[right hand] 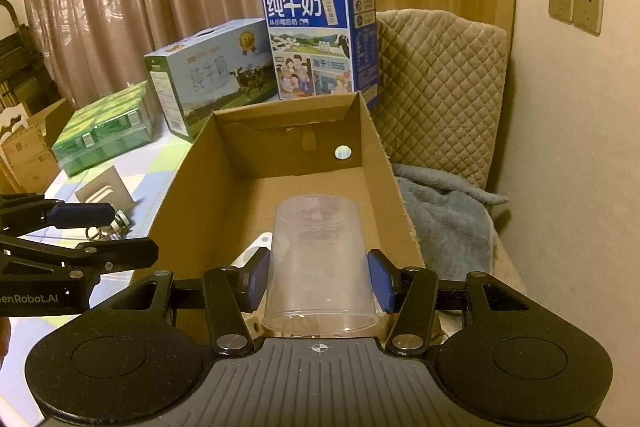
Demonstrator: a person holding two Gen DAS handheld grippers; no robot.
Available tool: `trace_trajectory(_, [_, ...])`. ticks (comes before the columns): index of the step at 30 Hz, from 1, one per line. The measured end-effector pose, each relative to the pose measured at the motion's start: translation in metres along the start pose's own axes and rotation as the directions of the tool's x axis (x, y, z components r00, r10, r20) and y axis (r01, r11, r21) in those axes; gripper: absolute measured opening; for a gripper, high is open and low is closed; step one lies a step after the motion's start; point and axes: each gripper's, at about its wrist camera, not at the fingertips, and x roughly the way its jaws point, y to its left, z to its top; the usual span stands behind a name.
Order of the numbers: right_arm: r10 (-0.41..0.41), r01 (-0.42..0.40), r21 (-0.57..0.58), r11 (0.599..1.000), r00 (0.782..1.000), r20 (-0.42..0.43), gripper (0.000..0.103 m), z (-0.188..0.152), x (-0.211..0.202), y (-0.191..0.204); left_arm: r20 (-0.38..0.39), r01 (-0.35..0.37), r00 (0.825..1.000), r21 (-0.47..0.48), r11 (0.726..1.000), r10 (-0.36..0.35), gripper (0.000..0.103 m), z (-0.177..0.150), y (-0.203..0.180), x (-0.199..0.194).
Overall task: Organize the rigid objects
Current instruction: 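Open the left tool to drop the wire rack while the right tool releases the cup into the box, then move both tools back to the beige wall plate on the table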
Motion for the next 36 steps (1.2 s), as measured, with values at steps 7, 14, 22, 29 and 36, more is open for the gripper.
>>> trace_trajectory(7, [0.004,-0.004,-0.001,1.000,1.000,-0.004,0.049,0.000,0.002,0.002,0.002,0.002,1.000,-0.008,1.000,-0.002,0.064,-0.001,0.002,-0.002])
trace_trajectory(14, [0.009,-0.009,0.001,1.000,1.000,-0.003,0.049,0.001,0.005,0.004,0.003,-0.002,1.000,-0.010,1.000,0.002,0.064,-0.001,0.002,-0.002])
trace_trajectory(22, [0.018,-0.020,0.052,0.998,0.999,0.040,0.073,0.004,0.000,0.000,0.000,-0.015,1.000,-0.030,0.999,0.015,0.064,-0.005,0.013,-0.006])
trace_trajectory(29, [0.024,-0.027,0.049,0.998,0.999,0.046,0.073,0.007,-0.007,0.005,0.001,-0.036,0.999,-0.045,0.998,0.036,0.064,-0.011,0.029,-0.016])
trace_trajectory(36, [0.042,-0.044,0.030,0.999,0.997,0.059,0.073,0.012,-0.013,0.023,0.010,-0.061,0.998,-0.062,0.996,0.062,0.064,-0.015,0.046,-0.032])
